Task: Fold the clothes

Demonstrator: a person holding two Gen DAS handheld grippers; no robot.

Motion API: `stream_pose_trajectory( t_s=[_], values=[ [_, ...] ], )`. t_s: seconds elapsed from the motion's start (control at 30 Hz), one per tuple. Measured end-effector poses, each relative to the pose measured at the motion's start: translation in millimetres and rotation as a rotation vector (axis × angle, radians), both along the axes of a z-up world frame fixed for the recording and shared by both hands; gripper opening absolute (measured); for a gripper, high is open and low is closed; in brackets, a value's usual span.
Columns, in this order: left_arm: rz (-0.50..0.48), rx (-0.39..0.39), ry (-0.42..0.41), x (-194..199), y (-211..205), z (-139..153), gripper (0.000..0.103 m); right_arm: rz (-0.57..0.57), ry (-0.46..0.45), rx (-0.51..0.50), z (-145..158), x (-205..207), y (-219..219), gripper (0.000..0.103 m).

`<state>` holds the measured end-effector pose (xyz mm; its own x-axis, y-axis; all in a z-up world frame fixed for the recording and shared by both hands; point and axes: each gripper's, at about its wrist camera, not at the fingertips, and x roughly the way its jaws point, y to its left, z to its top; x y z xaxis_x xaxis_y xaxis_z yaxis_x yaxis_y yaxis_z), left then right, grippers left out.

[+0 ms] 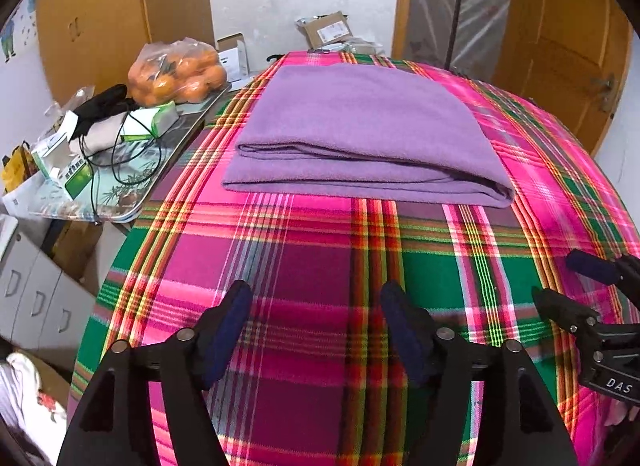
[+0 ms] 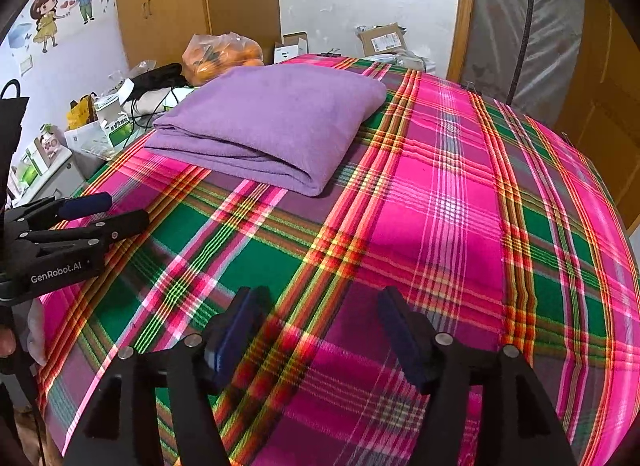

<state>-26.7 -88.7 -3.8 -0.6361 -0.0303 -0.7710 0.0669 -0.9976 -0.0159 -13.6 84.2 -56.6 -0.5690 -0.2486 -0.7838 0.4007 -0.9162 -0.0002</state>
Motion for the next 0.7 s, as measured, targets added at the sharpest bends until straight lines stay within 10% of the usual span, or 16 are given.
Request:
stream_pose_trajectory(
  t_s=[0.7],
  values=[
    [0.01, 0.0, -0.008, -6.9, 1.8, -1.1, 0.078, 0.002, -0.005, 0.015, -1.8, -17.2, -11.1, 0.078]
  ],
)
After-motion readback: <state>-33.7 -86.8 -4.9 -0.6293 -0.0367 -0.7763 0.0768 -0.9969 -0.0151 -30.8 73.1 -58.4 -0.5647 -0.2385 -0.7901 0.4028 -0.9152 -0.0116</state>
